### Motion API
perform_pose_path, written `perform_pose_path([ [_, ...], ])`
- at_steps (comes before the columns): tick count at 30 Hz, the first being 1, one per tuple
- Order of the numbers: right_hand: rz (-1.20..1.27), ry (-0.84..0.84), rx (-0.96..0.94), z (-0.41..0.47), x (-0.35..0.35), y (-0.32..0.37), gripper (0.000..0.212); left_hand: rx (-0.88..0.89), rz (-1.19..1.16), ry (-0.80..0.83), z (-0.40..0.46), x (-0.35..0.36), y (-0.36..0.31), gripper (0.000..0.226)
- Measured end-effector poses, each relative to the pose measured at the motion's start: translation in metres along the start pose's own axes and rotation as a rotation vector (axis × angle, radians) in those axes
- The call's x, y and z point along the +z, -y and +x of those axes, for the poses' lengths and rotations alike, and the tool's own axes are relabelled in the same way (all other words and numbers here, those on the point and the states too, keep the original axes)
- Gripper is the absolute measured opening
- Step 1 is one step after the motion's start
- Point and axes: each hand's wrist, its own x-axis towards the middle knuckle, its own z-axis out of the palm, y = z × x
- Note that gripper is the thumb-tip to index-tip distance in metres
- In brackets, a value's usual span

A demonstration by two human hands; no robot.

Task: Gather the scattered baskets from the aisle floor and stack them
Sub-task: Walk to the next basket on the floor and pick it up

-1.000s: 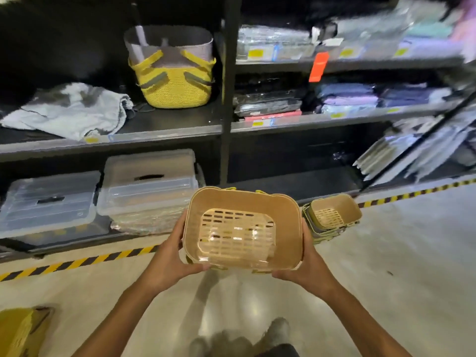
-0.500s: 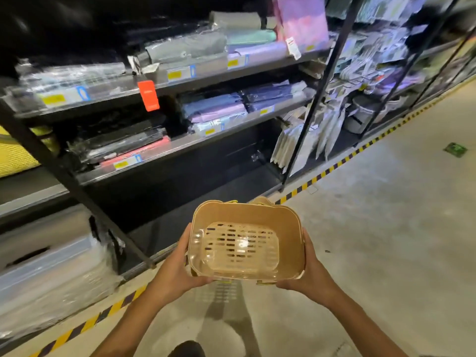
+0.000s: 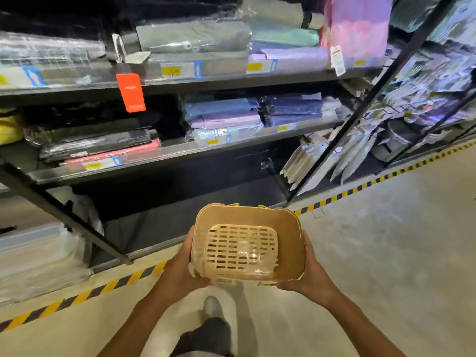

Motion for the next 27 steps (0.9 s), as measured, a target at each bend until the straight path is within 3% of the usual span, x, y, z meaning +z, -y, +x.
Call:
perform_pose_path([
  [5,-0.061,0.043,-0.059,0.073,-0.033,-0.006,0.119,-0.082,0.053,-0.068,0.053,0.001,0.025,0.123],
  [10,-0.088,0.122,0.096,0.126,-0.056,-0.034,0.122,-0.091,0.003,-0.133,0.086,0.016,0.023,0.117],
  [17,0.045,0.411,0.072,0.198,-0.079,-0.072,0.105,-0.21,-0.139,-0.215,0.118,0.06,0.041,0.116],
  [23,0.064,0.526,0.165,0.261,-0.086,-0.163,0.131,-0.368,-0.238,-0.351,0.161,0.126,0.11,0.104],
  [27,0.044,0.559,0.115,0.293,-0.082,-0.228,0.124,-0.366,-0.253,-0.3,0.191,0.162,0.154,0.11],
])
